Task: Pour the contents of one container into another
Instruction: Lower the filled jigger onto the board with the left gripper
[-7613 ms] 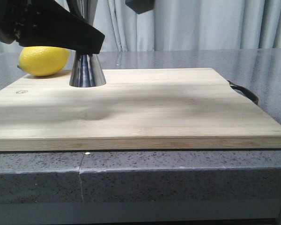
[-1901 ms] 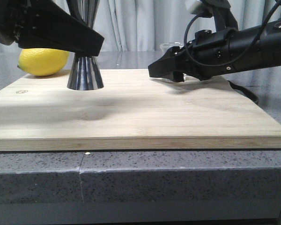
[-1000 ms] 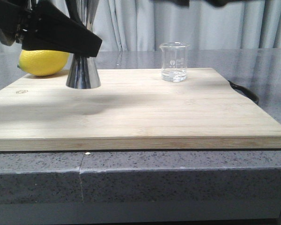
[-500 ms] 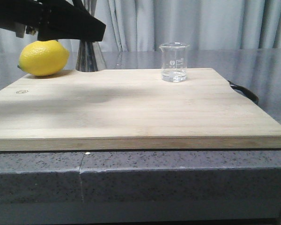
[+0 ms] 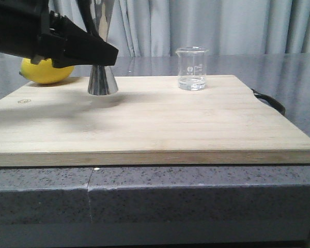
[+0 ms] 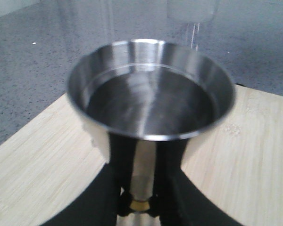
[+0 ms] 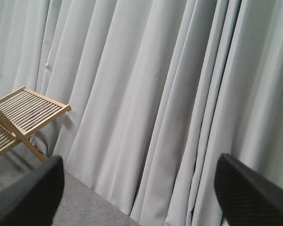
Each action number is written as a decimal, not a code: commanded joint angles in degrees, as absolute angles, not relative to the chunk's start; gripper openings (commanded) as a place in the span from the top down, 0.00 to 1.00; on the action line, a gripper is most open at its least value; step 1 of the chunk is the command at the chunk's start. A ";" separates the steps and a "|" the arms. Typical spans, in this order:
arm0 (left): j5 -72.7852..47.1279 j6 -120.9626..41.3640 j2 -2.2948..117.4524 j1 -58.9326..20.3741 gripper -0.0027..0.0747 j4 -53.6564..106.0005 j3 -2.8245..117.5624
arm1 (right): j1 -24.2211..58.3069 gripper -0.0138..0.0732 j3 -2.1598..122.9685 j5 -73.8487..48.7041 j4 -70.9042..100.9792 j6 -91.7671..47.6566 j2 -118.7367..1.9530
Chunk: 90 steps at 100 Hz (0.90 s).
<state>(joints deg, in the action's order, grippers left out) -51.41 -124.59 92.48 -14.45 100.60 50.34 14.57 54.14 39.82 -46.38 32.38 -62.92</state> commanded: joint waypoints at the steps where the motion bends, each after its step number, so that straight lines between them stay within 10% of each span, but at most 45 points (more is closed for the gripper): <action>1: -55.14 -124.96 90.88 -13.02 0.99 105.14 52.00 | 14.27 0.17 55.73 41.72 -44.50 31.93 -61.54; 90: -57.57 -125.59 93.73 -10.85 0.99 100.94 52.00 | 14.27 0.17 55.73 41.47 -44.50 31.93 -61.54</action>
<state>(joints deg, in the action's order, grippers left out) -53.90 -125.49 95.62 -10.94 98.69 50.48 14.57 54.14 39.41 -46.38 32.28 -62.92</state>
